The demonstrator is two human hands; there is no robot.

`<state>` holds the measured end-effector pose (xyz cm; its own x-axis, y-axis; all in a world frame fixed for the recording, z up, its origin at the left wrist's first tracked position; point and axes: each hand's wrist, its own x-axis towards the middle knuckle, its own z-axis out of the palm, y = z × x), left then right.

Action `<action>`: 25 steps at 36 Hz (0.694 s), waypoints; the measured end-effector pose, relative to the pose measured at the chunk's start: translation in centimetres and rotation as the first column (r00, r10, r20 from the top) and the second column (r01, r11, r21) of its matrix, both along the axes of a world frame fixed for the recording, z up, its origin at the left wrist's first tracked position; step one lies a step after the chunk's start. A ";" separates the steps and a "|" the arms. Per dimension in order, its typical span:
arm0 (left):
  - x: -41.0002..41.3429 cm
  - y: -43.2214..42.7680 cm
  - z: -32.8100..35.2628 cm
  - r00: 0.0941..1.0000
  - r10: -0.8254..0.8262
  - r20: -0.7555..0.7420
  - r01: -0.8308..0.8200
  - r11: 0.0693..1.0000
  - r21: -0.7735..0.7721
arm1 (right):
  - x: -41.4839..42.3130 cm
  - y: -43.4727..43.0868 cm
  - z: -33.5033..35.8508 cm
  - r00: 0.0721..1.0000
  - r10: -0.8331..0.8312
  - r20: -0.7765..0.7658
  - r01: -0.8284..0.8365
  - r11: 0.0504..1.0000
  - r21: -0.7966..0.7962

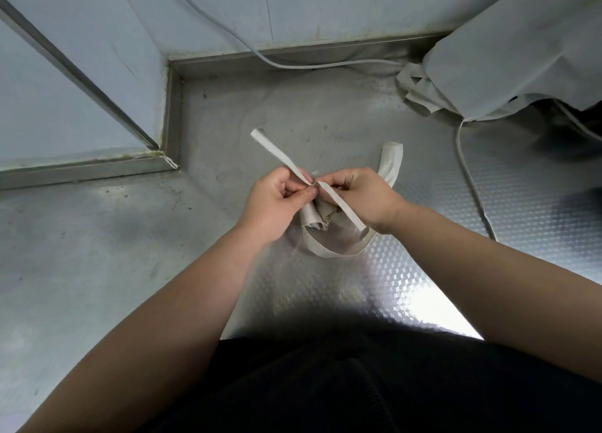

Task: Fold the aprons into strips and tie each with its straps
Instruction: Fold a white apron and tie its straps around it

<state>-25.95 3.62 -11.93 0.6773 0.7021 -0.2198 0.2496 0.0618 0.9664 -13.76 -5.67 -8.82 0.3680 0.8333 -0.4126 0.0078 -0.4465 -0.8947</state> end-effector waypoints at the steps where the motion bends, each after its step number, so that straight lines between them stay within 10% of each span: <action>1: 0.0 -0.1 0.0 1.000 0.011 -0.002 -0.011 1.000 -0.010 | 0.1 0.0 0.0 1.000 0.002 -0.028 -0.002 1.000 -0.007; 13: 0.4 -1.0 0.4 1.000 -0.008 -0.004 0.009 0.996 0.091 | -0.3 0.3 -1.9 0.966 -0.258 0.005 0.258 0.966 0.003; 25: 0.4 -0.9 0.0 1.000 0.011 0.008 -0.012 0.995 0.098 | 0.1 -0.6 -1.3 0.888 0.148 0.434 -0.183 0.982 0.038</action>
